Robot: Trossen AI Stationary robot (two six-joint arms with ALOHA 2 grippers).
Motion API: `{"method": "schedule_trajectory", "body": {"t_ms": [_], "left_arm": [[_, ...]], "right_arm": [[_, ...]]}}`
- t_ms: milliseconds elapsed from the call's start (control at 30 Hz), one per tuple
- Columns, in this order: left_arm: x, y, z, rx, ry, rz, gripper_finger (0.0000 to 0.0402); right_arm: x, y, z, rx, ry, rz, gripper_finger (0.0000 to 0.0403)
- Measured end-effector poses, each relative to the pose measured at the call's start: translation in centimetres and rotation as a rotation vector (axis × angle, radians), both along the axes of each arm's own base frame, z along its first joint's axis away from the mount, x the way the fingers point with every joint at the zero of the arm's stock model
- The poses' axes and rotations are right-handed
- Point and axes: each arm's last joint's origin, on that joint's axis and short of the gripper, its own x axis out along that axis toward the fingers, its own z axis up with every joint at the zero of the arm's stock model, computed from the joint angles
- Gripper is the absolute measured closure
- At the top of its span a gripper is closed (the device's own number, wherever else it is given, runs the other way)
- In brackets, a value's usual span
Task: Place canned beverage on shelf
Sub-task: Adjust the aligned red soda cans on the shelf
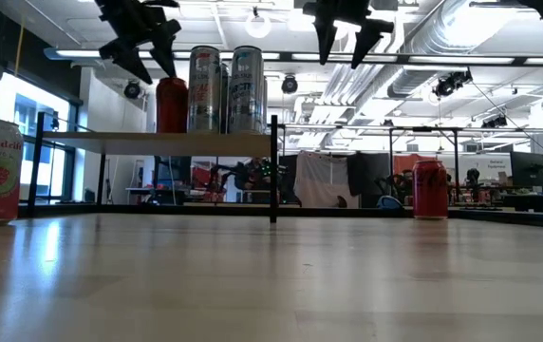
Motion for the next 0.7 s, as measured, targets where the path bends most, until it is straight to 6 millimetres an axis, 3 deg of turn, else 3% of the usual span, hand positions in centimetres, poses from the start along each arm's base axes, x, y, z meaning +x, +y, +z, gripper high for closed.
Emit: {"method": "schedule_trajectory", "body": {"t_ms": [300, 700], "left_arm": [[-1.5, -0.7, 0.5, 0.068, 0.078, 0.086, 0.0076], [-1.0, -1.3, 0.9, 0.016, -0.071, 0.019, 0.0076]], "right_arm": [[0.0, 0.0, 0.0, -0.002, -0.003, 0.000, 0.0054], [0.1, -0.1, 0.1, -0.006, -0.014, 0.000, 0.0054]]}}
